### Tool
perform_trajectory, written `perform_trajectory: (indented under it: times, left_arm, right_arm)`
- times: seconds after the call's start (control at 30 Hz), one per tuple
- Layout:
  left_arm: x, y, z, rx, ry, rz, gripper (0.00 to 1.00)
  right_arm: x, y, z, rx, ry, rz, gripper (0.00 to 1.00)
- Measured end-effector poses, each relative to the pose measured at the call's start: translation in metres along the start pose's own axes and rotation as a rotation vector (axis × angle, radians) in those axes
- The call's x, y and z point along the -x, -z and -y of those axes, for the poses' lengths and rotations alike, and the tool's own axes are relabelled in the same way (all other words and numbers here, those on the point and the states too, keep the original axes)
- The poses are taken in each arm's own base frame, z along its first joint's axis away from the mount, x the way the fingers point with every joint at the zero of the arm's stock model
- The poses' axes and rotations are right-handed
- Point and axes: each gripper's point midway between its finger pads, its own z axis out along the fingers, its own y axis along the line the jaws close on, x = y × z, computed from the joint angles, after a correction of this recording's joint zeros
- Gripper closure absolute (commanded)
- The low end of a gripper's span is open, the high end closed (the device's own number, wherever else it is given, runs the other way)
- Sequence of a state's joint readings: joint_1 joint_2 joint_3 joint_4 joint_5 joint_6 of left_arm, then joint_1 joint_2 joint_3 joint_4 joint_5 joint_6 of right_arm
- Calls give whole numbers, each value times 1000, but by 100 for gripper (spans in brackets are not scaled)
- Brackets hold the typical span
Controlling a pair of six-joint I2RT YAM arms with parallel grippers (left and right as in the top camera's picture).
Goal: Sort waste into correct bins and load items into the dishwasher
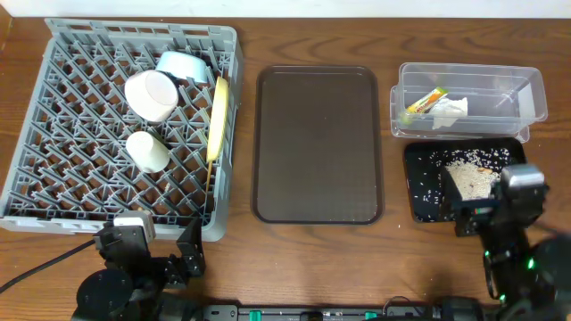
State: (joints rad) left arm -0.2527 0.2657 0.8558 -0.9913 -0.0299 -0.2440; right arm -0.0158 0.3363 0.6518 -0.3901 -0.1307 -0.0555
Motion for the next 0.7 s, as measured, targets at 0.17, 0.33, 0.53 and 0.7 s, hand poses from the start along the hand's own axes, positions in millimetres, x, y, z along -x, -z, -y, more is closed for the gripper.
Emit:
perform_trajectory:
  times: [0.17, 0.33, 0.53, 0.7]
  left_arm:
    - [0, 0, 0, 0, 0, -1, 5]
    - [0, 0, 0, 0, 0, -1, 5]
    - [0, 0, 0, 0, 0, 0, 5]
    - [0, 0, 0, 0, 0, 0, 5]
  right_arm:
    - [-18, -4, -10, 29, 29, 226, 1]
    - [-63, -15, -9, 13, 30, 261, 1]
    - [-128, -26, -5, -19, 13, 107, 1]
    - [-157, -28, -4, -24, 4, -2, 1]
